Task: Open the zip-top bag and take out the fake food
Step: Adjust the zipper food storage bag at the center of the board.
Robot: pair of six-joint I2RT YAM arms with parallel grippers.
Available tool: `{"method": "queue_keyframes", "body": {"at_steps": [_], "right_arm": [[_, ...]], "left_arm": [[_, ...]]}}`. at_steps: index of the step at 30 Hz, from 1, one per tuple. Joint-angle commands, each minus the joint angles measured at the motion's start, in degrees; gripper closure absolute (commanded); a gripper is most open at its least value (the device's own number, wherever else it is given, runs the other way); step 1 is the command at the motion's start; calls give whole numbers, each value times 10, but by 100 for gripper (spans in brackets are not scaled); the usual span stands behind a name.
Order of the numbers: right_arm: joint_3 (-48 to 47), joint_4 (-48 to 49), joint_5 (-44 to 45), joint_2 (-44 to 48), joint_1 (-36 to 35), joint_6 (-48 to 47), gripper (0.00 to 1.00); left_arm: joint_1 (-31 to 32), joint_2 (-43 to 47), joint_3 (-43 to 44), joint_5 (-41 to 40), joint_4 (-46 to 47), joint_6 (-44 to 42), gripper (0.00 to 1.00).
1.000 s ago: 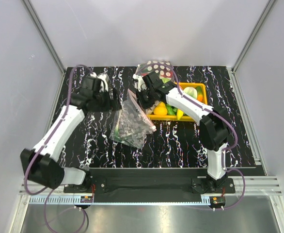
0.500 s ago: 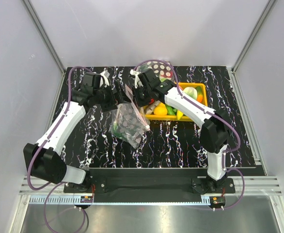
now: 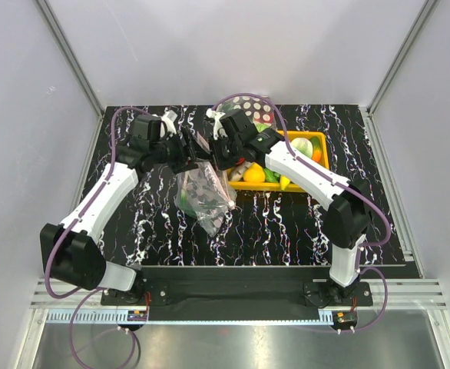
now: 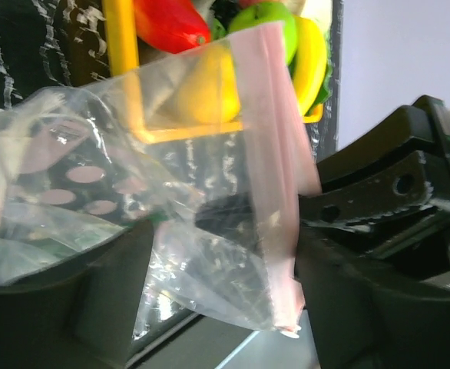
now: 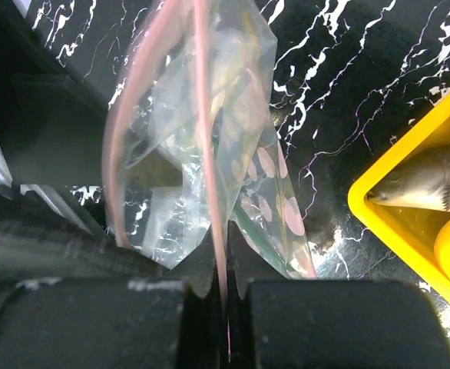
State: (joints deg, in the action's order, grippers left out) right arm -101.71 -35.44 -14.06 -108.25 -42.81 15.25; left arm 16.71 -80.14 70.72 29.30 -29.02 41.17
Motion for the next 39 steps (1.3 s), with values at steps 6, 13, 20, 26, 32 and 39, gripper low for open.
{"method": "queue_keyframes", "body": {"at_steps": [6,13,20,26,32,39], "right_arm": [[-8,-3,56,40,-8,7,100],[-18,-53,166,42,33,5,100],[-66,-103,293,30,38,-32,100],[-79,-126,343,15,40,-55,88],[-95,-114,206,49,40,-92,43],[-160,-136,142,104,40,-107,31]], "left_arm": [[-5,-2,14,48,1,-25,87],[-9,-30,92,22,-213,-142,89],[-9,-31,143,1,-304,-202,89],[-9,-46,183,-21,-352,-238,89],[-8,-74,181,32,-286,-204,90],[-8,-115,224,39,-271,-198,92]]}}
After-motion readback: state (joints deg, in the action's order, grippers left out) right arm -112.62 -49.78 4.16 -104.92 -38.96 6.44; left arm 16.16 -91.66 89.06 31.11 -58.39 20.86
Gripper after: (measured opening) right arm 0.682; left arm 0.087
